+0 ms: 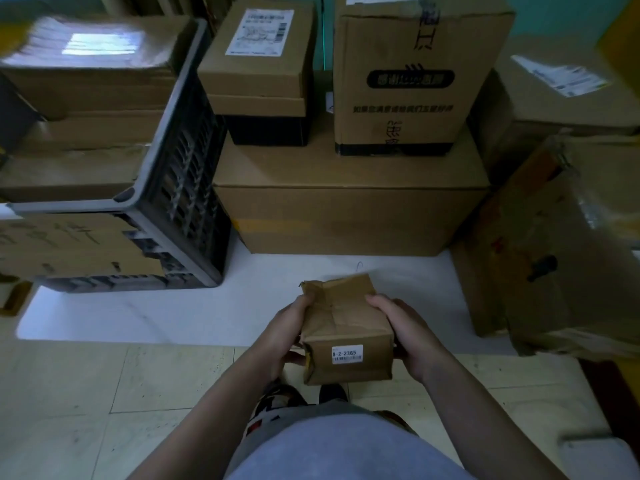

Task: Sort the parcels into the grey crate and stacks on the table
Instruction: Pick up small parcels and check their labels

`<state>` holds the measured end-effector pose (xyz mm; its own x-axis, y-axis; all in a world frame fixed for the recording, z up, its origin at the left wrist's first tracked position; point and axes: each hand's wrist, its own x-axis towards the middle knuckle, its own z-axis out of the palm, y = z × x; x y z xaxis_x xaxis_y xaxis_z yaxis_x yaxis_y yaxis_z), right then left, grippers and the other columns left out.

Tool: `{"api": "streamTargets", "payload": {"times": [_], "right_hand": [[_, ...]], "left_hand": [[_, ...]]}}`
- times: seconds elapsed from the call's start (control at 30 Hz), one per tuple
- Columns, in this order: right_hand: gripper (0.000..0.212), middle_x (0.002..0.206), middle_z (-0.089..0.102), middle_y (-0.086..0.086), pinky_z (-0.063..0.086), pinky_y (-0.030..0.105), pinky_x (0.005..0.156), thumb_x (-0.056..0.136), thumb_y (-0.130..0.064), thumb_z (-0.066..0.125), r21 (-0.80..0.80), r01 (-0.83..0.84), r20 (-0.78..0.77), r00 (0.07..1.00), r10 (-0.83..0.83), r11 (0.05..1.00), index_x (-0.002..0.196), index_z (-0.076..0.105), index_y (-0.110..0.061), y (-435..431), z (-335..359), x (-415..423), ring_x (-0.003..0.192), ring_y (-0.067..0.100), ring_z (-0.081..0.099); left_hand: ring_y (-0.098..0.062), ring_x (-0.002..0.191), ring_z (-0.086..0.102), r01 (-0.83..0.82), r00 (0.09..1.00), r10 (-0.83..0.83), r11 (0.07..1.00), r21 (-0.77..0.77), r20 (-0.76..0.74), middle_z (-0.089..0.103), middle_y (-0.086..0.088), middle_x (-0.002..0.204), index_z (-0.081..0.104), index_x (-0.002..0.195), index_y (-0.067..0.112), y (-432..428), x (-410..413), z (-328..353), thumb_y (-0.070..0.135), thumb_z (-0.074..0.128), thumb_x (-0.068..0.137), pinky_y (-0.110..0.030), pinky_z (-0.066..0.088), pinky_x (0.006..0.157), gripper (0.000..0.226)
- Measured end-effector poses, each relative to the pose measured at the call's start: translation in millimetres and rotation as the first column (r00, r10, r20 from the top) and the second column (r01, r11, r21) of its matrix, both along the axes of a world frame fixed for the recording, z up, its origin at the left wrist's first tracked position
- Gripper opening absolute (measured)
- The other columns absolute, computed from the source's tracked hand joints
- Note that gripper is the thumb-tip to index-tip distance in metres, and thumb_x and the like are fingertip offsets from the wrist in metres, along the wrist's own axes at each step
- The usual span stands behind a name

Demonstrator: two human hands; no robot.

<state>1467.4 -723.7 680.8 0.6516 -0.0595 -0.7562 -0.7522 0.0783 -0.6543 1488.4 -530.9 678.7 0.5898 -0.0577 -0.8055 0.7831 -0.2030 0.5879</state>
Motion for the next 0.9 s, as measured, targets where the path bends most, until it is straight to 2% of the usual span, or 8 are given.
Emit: {"api": "streamTargets", "payload": {"times": [0.17,0.3,0.4,0.47,0.57,0.73,0.9], "right_hand": [[0.035,0.097,0.071,0.009,0.047,0.034,0.073,0.088,-0.047,0.063,0.043,0.002,0.010,1.000,-0.003,0.999,0.106,0.066,-0.017,-0.9,1.1,5.5,0.093,0.028,0.065],[0.041,0.101,0.074,0.011,0.053,0.039,0.086,0.085,-0.053,0.064,0.058,0.026,0.001,1.000,-0.026,0.998,0.108,0.069,-0.019,1.3,-2.1,5.9,0.099,0.030,0.067],[0.049,0.102,0.075,0.008,0.051,0.044,0.095,0.083,-0.063,0.061,0.069,0.070,0.018,0.997,-0.072,0.995,0.110,0.069,-0.023,3.0,-4.1,6.0,0.102,0.029,0.067],[0.047,0.095,0.077,0.004,0.051,0.042,0.092,0.087,-0.065,0.054,0.069,0.085,0.048,0.995,-0.088,0.994,0.106,0.071,-0.025,4.6,-2.8,5.9,0.100,0.026,0.068],[0.042,0.085,0.077,-0.001,0.049,0.037,0.082,0.092,-0.062,0.049,0.069,0.117,0.056,0.991,-0.121,0.991,0.098,0.072,-0.028,6.1,-1.1,5.3,0.096,0.023,0.067],[0.048,0.098,0.075,0.006,0.049,0.037,0.077,0.090,-0.065,0.050,0.054,0.169,0.035,0.985,-0.172,0.984,0.109,0.068,-0.025,11.3,0.6,6.2,0.098,0.025,0.066],[0.039,0.095,0.074,0.002,0.052,0.037,0.081,0.093,-0.059,0.050,-0.005,0.145,0.083,0.986,-0.144,0.989,0.103,0.067,-0.026,10.4,2.0,9.6,0.092,0.022,0.067]], "left_hand": [[-0.029,0.090,0.063,0.000,1.000,0.000,1.000,-0.017,0.008,0.069,-0.011,0.089,0.068,0.104,0.017,-1.8,2.6,3.9,0.059,0.036,0.100,-0.036,0.052,0.075,0.054],[-0.031,0.098,0.065,-0.044,0.999,0.043,0.998,-0.040,-0.028,0.073,-0.012,0.101,0.070,0.103,0.019,-2.0,1.1,7.5,0.066,0.041,0.096,-0.038,0.054,0.079,0.055],[-0.029,0.100,0.066,-0.081,0.996,0.079,0.995,-0.051,-0.050,0.073,-0.013,0.106,0.071,0.108,0.016,-0.8,2.3,9.8,0.075,0.043,0.089,-0.038,0.055,0.079,0.068],[-0.028,0.096,0.066,-0.108,0.994,0.105,0.992,-0.071,-0.041,0.071,-0.011,0.101,0.069,0.111,0.012,0.2,4.2,11.4,0.075,0.044,0.089,-0.038,0.054,0.079,0.071],[-0.026,0.091,0.064,-0.136,0.991,0.137,0.986,-0.101,0.002,0.068,-0.008,0.096,0.067,0.115,0.011,0.5,7.0,12.8,0.066,0.048,0.091,-0.037,0.052,0.077,0.063],[-0.027,0.092,0.065,-0.101,0.995,0.096,0.978,-0.181,-0.038,0.067,-0.009,0.096,0.062,0.112,0.012,6.6,10.8,14.3,0.064,0.054,0.089,-0.041,0.055,0.081,0.057],[-0.027,0.093,0.065,-0.058,0.998,0.053,0.986,-0.159,-0.031,0.064,-0.011,0.101,0.056,0.124,0.014,5.4,14.7,14.5,0.052,0.058,0.093,-0.041,0.055,0.076,0.050]]}}
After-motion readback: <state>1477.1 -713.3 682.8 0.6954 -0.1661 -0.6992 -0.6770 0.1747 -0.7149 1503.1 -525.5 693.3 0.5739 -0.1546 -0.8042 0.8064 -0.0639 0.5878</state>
